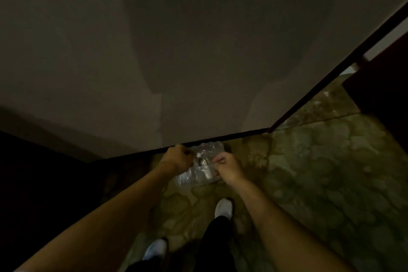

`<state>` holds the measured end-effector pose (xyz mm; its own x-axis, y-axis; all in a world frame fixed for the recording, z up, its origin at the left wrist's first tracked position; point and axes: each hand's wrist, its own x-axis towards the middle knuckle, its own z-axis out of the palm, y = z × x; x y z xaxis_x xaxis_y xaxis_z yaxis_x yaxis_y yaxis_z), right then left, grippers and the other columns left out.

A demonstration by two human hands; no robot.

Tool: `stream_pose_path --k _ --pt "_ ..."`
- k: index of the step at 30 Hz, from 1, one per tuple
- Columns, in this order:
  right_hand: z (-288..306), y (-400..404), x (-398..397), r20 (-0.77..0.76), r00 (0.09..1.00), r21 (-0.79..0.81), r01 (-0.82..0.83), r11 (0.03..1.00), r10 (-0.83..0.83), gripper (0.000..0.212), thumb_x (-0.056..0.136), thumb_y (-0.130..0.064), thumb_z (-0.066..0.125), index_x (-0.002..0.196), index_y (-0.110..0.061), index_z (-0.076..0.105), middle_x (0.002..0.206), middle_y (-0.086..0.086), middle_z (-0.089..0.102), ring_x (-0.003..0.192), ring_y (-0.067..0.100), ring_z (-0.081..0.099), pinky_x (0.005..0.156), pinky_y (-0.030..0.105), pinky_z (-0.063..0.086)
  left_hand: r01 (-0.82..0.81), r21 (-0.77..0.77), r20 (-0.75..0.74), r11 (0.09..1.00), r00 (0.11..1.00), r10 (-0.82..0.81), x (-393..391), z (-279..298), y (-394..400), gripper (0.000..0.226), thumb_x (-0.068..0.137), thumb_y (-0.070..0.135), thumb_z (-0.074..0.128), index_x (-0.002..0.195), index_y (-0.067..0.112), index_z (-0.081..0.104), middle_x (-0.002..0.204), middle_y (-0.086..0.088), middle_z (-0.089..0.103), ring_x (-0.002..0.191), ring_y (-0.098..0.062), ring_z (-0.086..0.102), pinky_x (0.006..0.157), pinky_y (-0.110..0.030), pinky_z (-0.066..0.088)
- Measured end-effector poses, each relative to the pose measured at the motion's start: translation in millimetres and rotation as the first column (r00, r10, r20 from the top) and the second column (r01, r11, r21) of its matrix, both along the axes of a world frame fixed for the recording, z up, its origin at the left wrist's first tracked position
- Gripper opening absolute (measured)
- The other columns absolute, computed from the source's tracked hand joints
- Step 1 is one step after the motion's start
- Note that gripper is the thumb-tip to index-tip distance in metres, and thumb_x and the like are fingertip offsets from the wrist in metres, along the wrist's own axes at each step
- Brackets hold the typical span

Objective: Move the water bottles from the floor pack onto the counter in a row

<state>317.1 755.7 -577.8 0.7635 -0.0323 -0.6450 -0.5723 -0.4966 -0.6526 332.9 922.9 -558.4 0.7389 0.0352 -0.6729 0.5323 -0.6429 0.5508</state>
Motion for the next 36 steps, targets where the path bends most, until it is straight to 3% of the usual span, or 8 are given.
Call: stream_pose_path --k 7,13,17,23,26,30,33,36 --pt "-58.9 -39.9 33.7 -0.108 0.994 0.059 -0.018 0.998 0.024 0.020 0.094 -0.007 0.053 0.084 -0.023 0.058 0.103 0.007 0.065 0.078 0.015 0.063 0.063 0.024 0.051 -0.090 0.004 -0.143 0.996 0.986 0.090 -0.6 -55.5 -42.5 0.028 0.100 0.028 0.050 0.105 0.008 0.069 0.105 -0.006 0.069 0.089 -0.025 0.069 0.086 -0.041 0.057" --pt "-144.8 -51.2 46.8 -0.227 0.974 0.081 0.013 0.997 0.006 0.011 0.095 -0.016 0.054 0.103 -0.020 0.061 0.099 0.001 0.062 0.089 0.018 0.063 0.083 0.033 0.055 -0.133 -0.032 -0.253 0.991 0.960 0.121 3.0 -133.7 -70.4 0.026 0.099 0.030 0.049 0.099 0.014 0.069 0.102 -0.011 0.071 0.093 -0.026 0.067 0.092 -0.044 0.054" --pt "-202.2 -43.3 48.7 -0.271 0.960 0.052 0.088 0.995 -0.071 0.007 0.092 -0.015 0.057 0.094 -0.019 0.063 0.099 0.006 0.065 0.098 0.025 0.063 0.092 0.041 0.053 -0.186 -0.068 -0.300 0.980 0.941 0.158 6.6 -181.9 -76.1 0.031 0.100 0.027 0.047 0.113 0.009 0.068 0.110 -0.012 0.069 0.100 -0.029 0.065 0.092 -0.044 0.054" --pt "-285.8 -31.3 68.9 -0.287 0.957 0.052 0.058 0.997 -0.041 0.010 0.092 -0.015 0.056 0.096 -0.018 0.064 0.104 0.009 0.068 0.100 0.028 0.065 0.093 0.045 0.053 -0.276 -0.083 -0.259 0.957 0.934 0.247 37.3 -266.6 -73.6 0.025 0.099 0.019 0.048 0.099 0.008 0.071 0.107 -0.018 0.070 0.100 -0.034 0.065 0.093 -0.047 0.052" --pt "-336.9 -32.1 96.8 -0.253 0.968 0.049 0.010 0.999 0.003 0.019 0.094 -0.014 0.054 0.111 -0.014 0.065 0.110 0.007 0.066 0.100 0.022 0.063 0.090 0.038 0.054 -0.298 -0.113 -0.220 0.948 0.938 0.269 58.5 -313.7 -76.4 0.030 0.101 0.019 0.044 0.110 0.002 0.067 0.109 -0.018 0.068 0.099 -0.034 0.066 0.092 -0.046 0.053" --pt "-393.3 -25.6 124.5 -0.191 0.981 0.047 -0.032 0.998 0.040 0.026 0.097 -0.015 0.050 0.118 -0.013 0.064 0.112 0.006 0.066 0.094 0.017 0.061 0.067 0.020 0.048 -0.276 -0.097 -0.151 0.956 0.954 0.260 79.3 -368.3 -80.2 0.031 0.102 0.015 0.041 0.116 0.000 0.064 0.107 -0.017 0.068 0.098 -0.031 0.064 0.081 -0.032 0.049" --pt "-431.8 -15.3 132.8 -0.172 0.983 0.077 -0.056 0.995 0.068 0.027 0.096 -0.009 0.045 0.115 -0.007 0.065 0.114 0.012 0.066 0.100 0.024 0.062 0.082 0.032 0.051 -0.252 -0.085 -0.131 0.964 0.962 0.240 86.3 -405.5 -81.7 0.030 0.101 0.010 0.041 0.115 0.001 0.065 0.108 -0.015 0.068 0.098 -0.027 0.063 0.072 -0.024 0.042" --pt "-468.1 -5.4 131.3 -0.217 0.973 0.076 -0.059 0.995 0.074 0.033 0.097 -0.004 0.040 0.121 -0.002 0.062 0.122 0.019 0.062 0.111 0.032 0.059 0.093 0.036 0.048 -0.214 -0.084 -0.140 0.973 0.970 0.201 85.5 -442.2 -84.2 0.033 0.098 0.005 0.041 0.124 0.005 0.062 0.122 -0.013 0.065 0.109 -0.026 0.061 0.071 -0.018 0.040"
